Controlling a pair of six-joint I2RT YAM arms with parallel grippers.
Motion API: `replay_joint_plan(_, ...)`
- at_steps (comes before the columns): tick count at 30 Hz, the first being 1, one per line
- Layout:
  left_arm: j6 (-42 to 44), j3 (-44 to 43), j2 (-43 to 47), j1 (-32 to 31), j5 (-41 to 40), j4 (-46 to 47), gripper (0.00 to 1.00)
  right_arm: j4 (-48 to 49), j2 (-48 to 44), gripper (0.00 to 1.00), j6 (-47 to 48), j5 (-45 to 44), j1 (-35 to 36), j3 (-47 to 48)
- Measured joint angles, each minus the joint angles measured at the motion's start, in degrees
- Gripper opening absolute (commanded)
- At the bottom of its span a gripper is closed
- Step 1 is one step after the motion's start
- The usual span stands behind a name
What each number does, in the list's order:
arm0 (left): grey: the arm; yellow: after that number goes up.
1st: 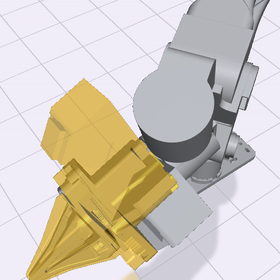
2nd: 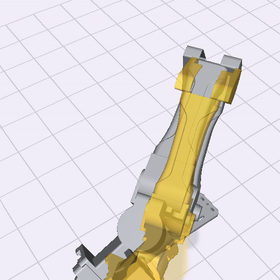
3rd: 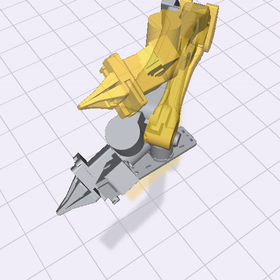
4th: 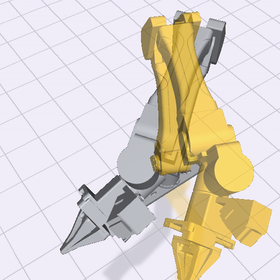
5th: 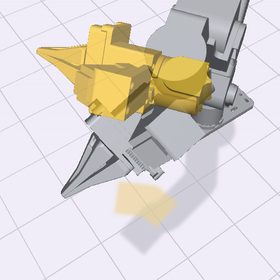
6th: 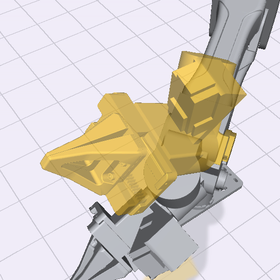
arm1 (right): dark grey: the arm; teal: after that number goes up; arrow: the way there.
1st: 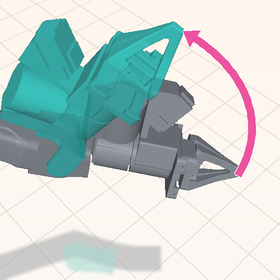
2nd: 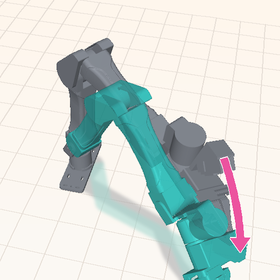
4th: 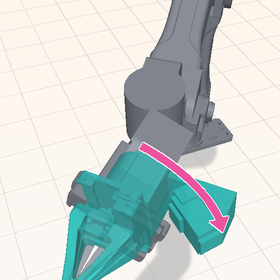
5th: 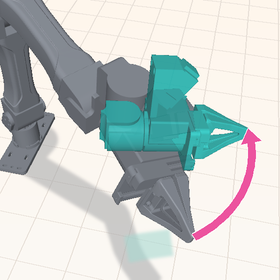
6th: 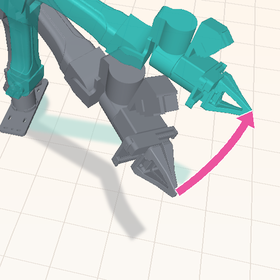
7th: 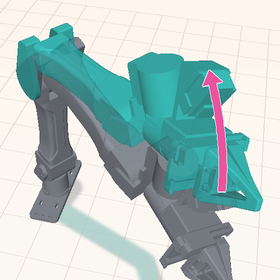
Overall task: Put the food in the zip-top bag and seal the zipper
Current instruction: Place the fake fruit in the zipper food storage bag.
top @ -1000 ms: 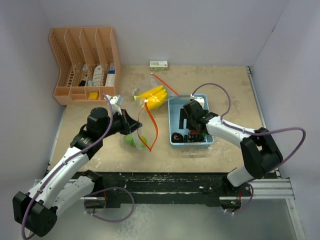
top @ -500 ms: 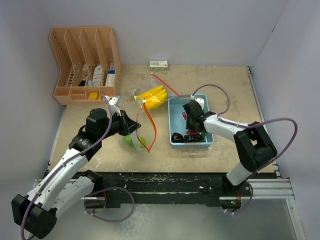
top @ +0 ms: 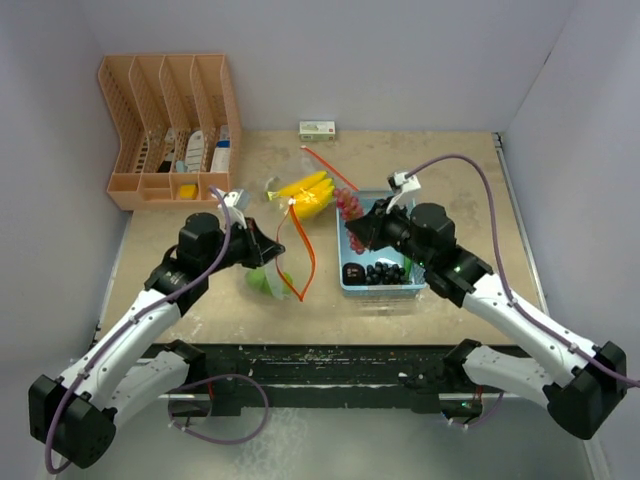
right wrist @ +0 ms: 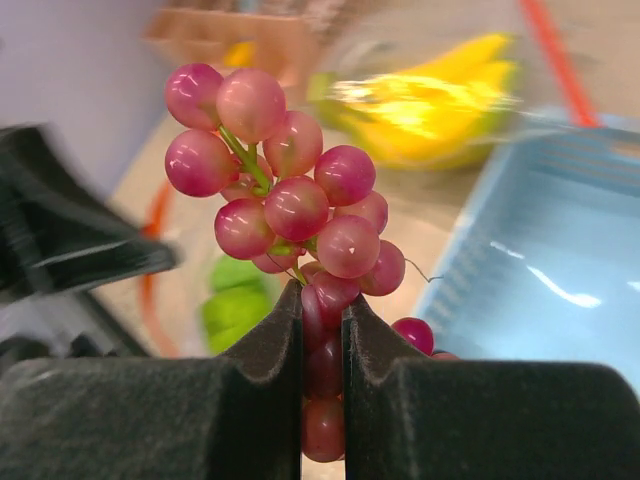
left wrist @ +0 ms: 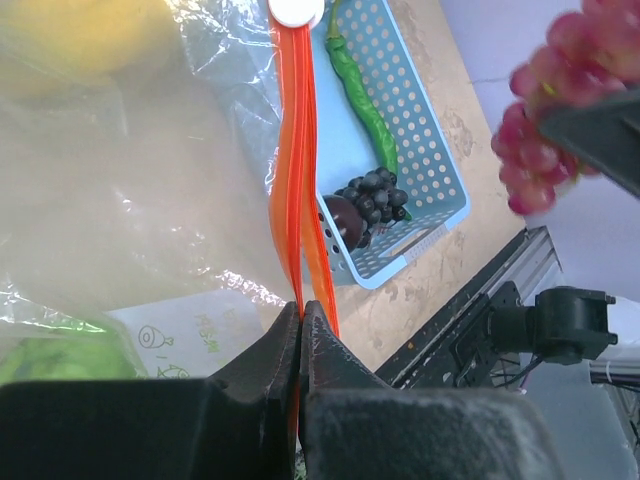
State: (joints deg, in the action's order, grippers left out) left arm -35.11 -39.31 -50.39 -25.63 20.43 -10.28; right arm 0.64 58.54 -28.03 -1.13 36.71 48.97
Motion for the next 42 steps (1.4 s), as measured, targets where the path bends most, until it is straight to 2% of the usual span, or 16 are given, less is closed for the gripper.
replay_joint_plan(4, -0.55, -0.11, -1.29, 0.00, 0.39, 0.87, 0.00, 10.34, -0.02, 0.07, -1.42, 8.52, 5.40, -3.39)
replay_joint_plan(7, -1.42, -0.13, -1.53, 0.00, 0.74, 1.66, 0.00, 22.25, 2.45, 0.05, -5.20, 14.10, 7.58, -7.48)
replay_joint_plan(14, -3.50, -0.20, -0.79, 0.00, 2.10, 3.37, 0.00, 41.81, 14.73, 0.03, -13.64, 17.18, 7.96, -10.47)
replay_joint_plan(18, -4.90, -0.20, -0.31, 0.00, 3.19, 4.92, 0.00, 48.74, 20.59, 0.02, -17.07, 17.16, 9.29, -10.75)
replay_joint_plan(23, -6.45, -0.20, -0.33, 0.22, 3.63, 7.04, 0.00, 49.55, 22.71, 0.01, -18.49, 14.45, 11.04, -10.60)
replay_joint_plan(28, -8.24, -0.20, -0.33, 0.07, 5.27, 9.62, 0.00, 37.09, 22.71, 0.05, -17.62, 4.76, 12.81, -6.43)
replay_joint_plan(31, -9.20, -0.20, -0.31, 0.07, 6.03, 10.67, 0.00, 26.51, 22.84, 0.25, -16.33, -1.07, 13.22, -2.60)
replay_joint_plan(33, -9.55, -0.20, -0.31, 0.07, 6.45, 11.26, 0.00, 20.09, 23.08, 0.49, -15.37, -4.79, 13.64, 0.17)
replay_joint_plan(37, -10.25, -0.13, -0.31, 0.07, 6.69, 12.07, 0.00, 13.62, 22.77, 0.92, -12.98, -9.20, 14.36, 2.80)
replay_joint_plan(38, -10.36, -0.02, -0.31, 0.07, 6.69, 12.35, 0.00, 12.68, 22.32, 0.99, -12.31, -9.81, 14.58, 2.84)
replay_joint_plan(42, -10.40, 1.79, -0.59, 0.04, 6.45, 13.90, 0.00, 8.02, 18.10, 0.99, -9.46, -10.84, 15.39, 2.84)
